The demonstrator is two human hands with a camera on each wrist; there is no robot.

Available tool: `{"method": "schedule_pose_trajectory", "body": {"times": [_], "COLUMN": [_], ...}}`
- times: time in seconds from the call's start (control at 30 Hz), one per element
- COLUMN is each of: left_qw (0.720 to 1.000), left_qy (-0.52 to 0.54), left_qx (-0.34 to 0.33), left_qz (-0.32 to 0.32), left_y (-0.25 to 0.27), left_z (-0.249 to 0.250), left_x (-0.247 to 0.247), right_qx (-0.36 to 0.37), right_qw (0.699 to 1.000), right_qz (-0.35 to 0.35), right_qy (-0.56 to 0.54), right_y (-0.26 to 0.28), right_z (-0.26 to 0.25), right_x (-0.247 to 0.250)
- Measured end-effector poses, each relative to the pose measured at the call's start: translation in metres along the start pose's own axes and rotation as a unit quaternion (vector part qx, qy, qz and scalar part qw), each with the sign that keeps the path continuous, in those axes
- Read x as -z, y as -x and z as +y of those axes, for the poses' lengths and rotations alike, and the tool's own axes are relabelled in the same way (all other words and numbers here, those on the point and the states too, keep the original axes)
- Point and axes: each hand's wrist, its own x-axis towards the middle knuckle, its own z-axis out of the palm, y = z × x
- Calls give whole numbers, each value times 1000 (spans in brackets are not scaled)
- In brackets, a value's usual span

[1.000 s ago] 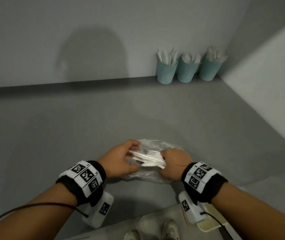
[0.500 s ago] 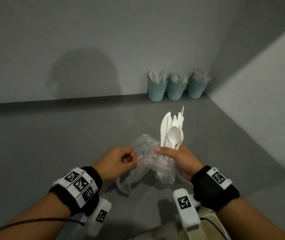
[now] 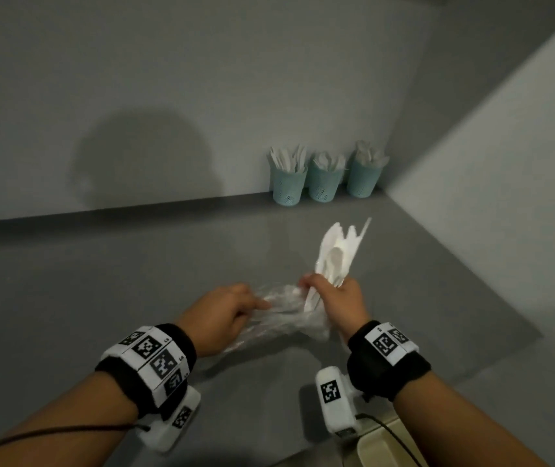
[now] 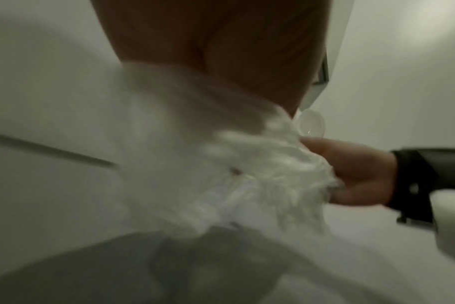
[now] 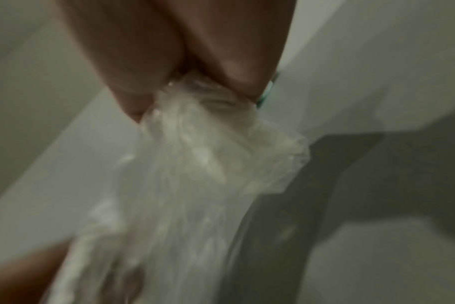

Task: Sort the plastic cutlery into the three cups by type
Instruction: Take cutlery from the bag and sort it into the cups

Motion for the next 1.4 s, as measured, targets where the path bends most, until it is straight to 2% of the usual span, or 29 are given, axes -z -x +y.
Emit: {"method": "schedule_pose_trajectory", "body": {"times": [0.1,0.17,0.2,0.27,0.37,0.4,0.5,0.57,0.63,0.7,0.8,0.9,1.0,1.07,1.17,1.23,1.33,1.4], "left_qw": [992,974,968,966,966,968,975,978,986,988,977,931,877,868,883,877,878,872], "left_qy": [-94,-154,-157,-94,39,46,-70,-102,-43,46,182,354,468,480,443,452,448,459], "left_qx": [48,121,159,215,245,243,209,179,125,76,65,75,109,129,156,160,160,168], "left_qz": [-67,-111,-116,-106,-70,-51,-11,35,100,123,94,59,7,-13,-23,-43,-58,-39], "left_y": [1,-3,-7,-20,-45,-52,-62,-64,-65,-68,-69,-68,-67,-68,-71,-73,-72,-72], "left_z": [-23,-34,-35,-31,-20,-17,-10,-3,9,23,49,68,75,76,76,74,68,64], "left_x": [-3,-3,-1,4,12,16,28,36,40,42,39,36,39,38,31,25,21,16], "right_qx": [-5,2,12,27,18,15,13,13,16,29,66,84,105,118,151,174,156,136], "right_qw": [988,962,958,964,978,982,982,977,975,977,976,978,981,978,972,967,968,966], "right_qz": [76,87,81,43,-29,-47,-94,-126,-157,-176,-193,-185,-165,-163,-150,-136,-161,-197], "right_qy": [-138,-258,-275,-260,-204,-185,-166,-169,-153,-118,-77,-54,8,57,102,129,114,100], "right_y": [-17,-30,-35,-38,-31,-27,-13,-4,2,7,8,3,-1,0,0,-2,-4,-1], "right_z": [-18,-39,-50,-67,-77,-78,-79,-78,-75,-73,-71,-68,-64,-62,-51,-41,-32,-33], "right_x": [17,32,39,46,43,41,33,28,23,18,13,7,3,-1,-15,-24,-26,-20]}}
